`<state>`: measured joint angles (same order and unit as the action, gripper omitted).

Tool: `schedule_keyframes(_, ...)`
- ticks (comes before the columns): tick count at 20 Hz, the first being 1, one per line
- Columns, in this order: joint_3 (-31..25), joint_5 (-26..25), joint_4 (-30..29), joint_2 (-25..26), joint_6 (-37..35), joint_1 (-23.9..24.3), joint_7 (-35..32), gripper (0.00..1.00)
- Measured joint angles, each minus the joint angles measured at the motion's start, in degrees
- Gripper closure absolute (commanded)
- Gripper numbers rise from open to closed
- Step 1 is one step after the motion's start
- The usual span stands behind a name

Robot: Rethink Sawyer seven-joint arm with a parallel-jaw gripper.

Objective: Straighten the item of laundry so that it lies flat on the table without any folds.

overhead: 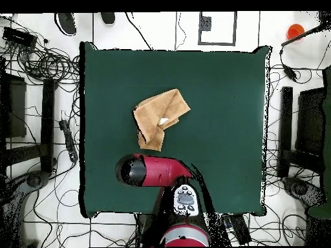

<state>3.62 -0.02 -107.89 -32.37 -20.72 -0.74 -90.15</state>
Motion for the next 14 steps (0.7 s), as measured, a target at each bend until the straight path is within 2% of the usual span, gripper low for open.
schedule_keyframes(14, 0.0, -1.8, 1.4, 0.0, -2.5, 0.0, 0.0, 0.0)
